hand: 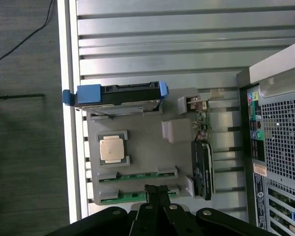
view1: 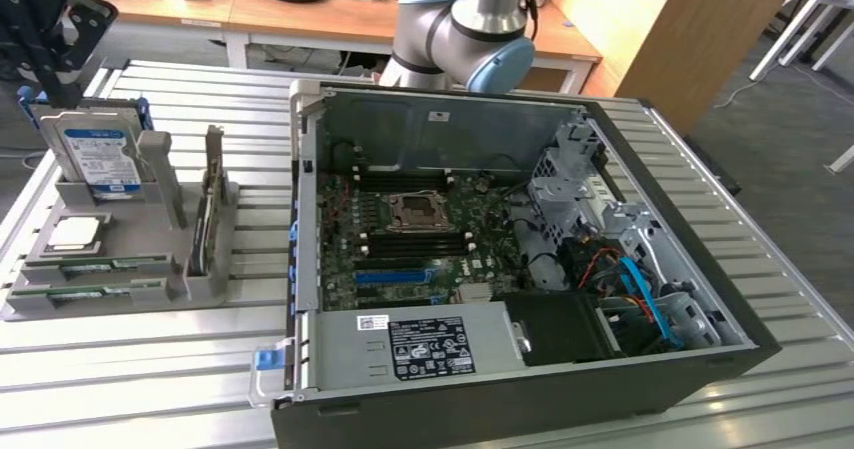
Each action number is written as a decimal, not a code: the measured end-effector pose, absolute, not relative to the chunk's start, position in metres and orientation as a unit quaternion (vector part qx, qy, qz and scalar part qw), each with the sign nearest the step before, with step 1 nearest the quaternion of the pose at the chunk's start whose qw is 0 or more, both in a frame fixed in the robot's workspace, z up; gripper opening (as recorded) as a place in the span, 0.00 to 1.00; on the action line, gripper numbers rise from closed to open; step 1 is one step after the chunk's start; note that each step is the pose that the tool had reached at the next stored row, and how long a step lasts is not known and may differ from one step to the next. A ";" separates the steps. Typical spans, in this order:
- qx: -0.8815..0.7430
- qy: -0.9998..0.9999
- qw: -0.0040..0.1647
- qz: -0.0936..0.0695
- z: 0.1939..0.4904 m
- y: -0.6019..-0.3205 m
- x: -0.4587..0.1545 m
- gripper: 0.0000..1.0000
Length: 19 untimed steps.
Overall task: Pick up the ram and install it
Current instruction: 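Reach for the ram, then pick up the ram and move it above insertion slot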
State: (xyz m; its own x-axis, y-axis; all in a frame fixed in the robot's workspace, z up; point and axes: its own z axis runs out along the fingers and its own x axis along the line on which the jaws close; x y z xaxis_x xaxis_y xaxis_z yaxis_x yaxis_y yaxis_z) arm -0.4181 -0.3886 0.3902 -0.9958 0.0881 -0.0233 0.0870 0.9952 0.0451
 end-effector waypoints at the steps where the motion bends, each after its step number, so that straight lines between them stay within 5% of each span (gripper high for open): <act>1: 0.044 0.999 0.013 0.022 0.390 -0.390 -0.418 0.11; 19: 0.044 0.999 0.013 0.022 0.390 -0.398 -0.418 0.11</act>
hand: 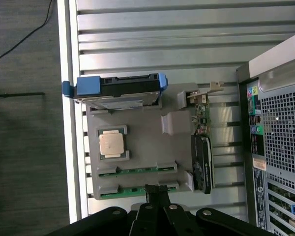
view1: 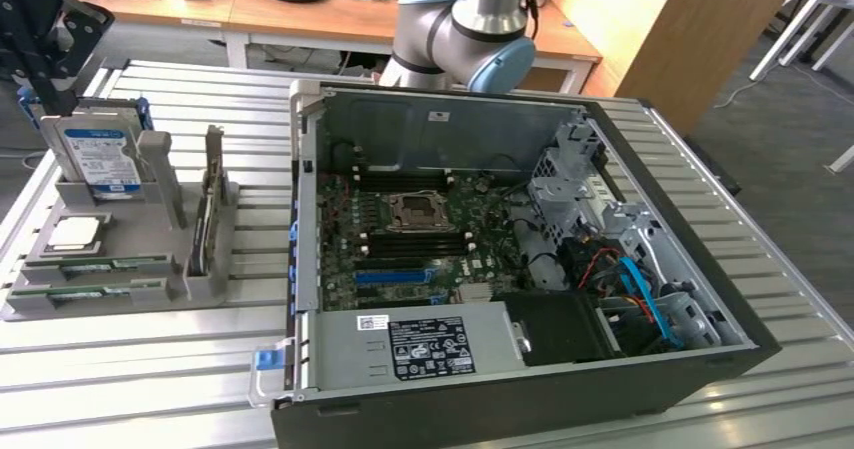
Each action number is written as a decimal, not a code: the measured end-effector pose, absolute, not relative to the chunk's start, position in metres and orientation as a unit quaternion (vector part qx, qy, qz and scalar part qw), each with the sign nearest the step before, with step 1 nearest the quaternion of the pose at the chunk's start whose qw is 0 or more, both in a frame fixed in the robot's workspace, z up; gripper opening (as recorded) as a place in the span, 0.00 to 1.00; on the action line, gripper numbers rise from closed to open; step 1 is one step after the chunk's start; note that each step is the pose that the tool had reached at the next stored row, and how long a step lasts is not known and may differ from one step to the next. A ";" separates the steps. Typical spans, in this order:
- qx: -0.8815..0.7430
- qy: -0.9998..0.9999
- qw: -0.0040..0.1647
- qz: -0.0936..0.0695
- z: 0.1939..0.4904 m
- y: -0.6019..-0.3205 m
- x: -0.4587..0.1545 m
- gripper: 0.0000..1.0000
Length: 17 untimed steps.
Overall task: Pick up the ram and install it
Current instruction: 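Pick up the ram and move it above insertion slot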
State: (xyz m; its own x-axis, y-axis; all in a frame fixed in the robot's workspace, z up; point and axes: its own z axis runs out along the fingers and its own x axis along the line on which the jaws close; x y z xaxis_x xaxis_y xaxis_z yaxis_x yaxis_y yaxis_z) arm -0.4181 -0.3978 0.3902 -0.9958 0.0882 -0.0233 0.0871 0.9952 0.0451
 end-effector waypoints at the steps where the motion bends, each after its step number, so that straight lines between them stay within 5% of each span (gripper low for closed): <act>1: 0.044 0.999 0.013 0.022 0.390 -0.398 -0.418 0.11; 17: -0.056 0.998 0.010 0.023 0.390 -0.398 -0.418 0.11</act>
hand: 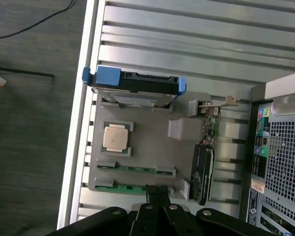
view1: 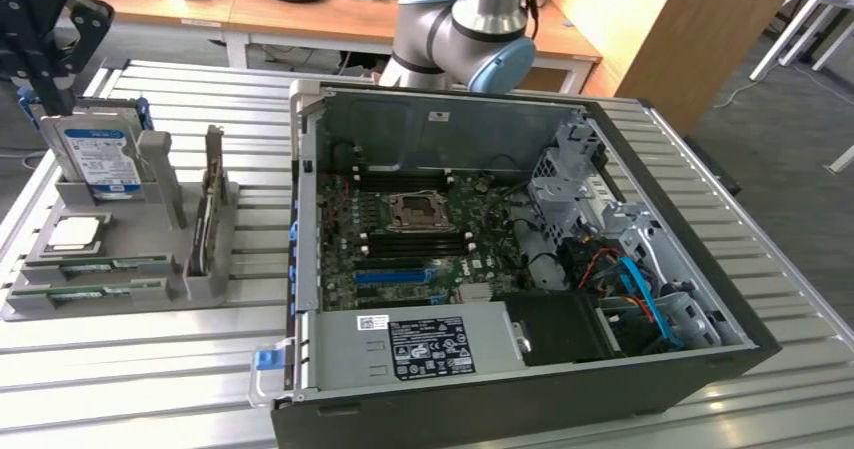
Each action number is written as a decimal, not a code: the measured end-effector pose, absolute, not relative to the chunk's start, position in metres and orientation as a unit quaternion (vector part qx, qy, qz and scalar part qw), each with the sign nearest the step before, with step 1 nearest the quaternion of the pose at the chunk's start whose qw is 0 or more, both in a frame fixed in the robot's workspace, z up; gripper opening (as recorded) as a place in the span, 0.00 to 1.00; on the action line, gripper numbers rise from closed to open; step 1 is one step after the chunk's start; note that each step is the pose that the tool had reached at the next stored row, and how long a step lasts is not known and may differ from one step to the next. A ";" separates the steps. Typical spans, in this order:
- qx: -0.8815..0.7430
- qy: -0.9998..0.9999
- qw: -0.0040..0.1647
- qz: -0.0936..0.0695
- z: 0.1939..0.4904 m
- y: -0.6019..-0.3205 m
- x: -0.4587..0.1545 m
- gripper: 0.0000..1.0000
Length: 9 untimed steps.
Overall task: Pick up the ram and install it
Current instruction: 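Pick up the ram and move it above insertion slot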
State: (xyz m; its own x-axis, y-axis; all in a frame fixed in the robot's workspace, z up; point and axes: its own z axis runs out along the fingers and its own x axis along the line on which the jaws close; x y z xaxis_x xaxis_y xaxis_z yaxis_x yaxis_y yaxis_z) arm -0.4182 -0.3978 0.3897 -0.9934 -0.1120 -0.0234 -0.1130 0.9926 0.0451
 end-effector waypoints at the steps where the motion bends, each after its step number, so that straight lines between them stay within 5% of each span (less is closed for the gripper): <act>1: -0.065 0.998 0.010 0.023 0.390 -0.398 -0.418 0.11; 9: -0.138 0.990 0.008 0.024 0.389 -0.398 -0.418 0.11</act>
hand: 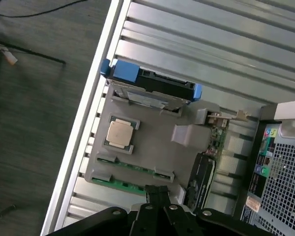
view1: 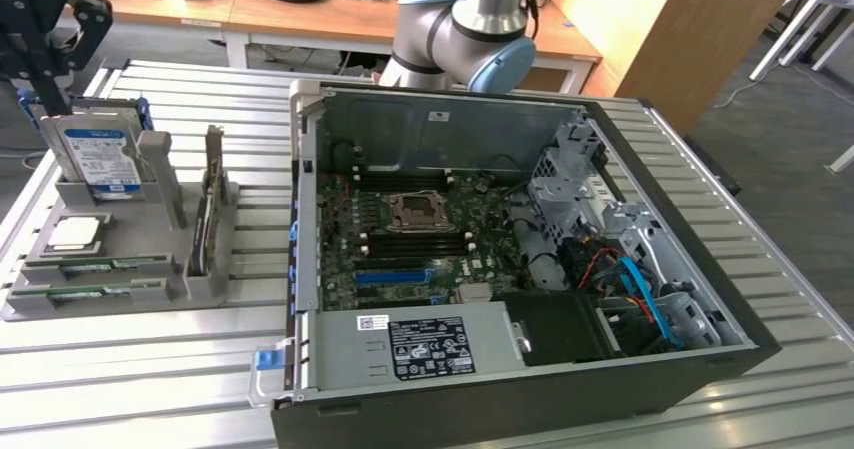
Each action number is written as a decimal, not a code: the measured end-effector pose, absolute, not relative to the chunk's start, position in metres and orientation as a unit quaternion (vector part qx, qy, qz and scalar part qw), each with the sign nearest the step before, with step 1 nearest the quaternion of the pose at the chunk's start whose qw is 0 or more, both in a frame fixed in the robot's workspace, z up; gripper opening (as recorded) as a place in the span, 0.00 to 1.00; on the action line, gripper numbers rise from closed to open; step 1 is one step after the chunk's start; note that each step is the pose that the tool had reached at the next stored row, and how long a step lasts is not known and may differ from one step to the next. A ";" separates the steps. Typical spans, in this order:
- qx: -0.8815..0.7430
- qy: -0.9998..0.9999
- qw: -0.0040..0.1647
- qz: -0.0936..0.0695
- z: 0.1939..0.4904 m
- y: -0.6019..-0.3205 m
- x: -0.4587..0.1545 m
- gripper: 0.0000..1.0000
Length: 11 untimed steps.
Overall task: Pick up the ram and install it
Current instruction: 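Pick up the ram and move it above insertion slot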
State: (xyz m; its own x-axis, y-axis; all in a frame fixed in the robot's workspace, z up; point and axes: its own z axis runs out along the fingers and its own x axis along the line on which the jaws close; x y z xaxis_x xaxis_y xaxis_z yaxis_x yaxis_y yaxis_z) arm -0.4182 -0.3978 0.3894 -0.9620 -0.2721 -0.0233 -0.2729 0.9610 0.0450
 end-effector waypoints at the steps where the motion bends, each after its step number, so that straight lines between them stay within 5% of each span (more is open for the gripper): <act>1: -0.147 0.989 0.008 0.024 0.389 -0.398 -0.418 0.11; 11: -0.236 0.971 0.006 0.025 0.389 -0.398 -0.418 0.11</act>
